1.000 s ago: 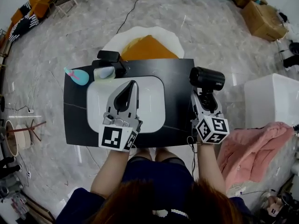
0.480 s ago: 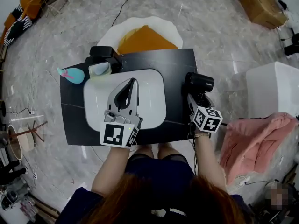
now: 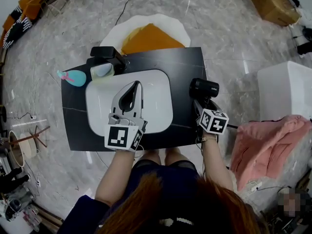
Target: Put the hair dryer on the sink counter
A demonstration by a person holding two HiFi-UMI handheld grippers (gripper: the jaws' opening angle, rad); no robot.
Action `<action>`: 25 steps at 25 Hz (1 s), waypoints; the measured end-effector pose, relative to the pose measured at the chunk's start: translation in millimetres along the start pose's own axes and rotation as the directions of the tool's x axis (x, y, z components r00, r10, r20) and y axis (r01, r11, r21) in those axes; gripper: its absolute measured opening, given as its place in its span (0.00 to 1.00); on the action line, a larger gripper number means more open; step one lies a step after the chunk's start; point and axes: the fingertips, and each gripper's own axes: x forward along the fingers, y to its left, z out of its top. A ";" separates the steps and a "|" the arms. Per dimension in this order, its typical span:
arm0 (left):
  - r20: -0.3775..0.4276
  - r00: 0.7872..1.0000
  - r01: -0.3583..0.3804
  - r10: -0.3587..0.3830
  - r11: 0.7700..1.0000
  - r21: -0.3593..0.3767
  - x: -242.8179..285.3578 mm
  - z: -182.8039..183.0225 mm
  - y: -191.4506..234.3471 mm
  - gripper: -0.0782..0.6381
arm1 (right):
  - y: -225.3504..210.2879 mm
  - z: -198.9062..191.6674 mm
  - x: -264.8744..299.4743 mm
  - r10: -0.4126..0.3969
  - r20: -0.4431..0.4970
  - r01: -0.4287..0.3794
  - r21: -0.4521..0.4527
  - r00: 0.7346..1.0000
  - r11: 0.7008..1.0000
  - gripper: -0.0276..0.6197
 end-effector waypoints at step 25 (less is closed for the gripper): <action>0.012 1.000 -0.014 0.014 1.000 0.009 -12.1 9.2 -8.5 0.13 | 4.1 8.7 -11.9 0.007 -0.027 -0.010 -0.112 1.000 0.994 0.61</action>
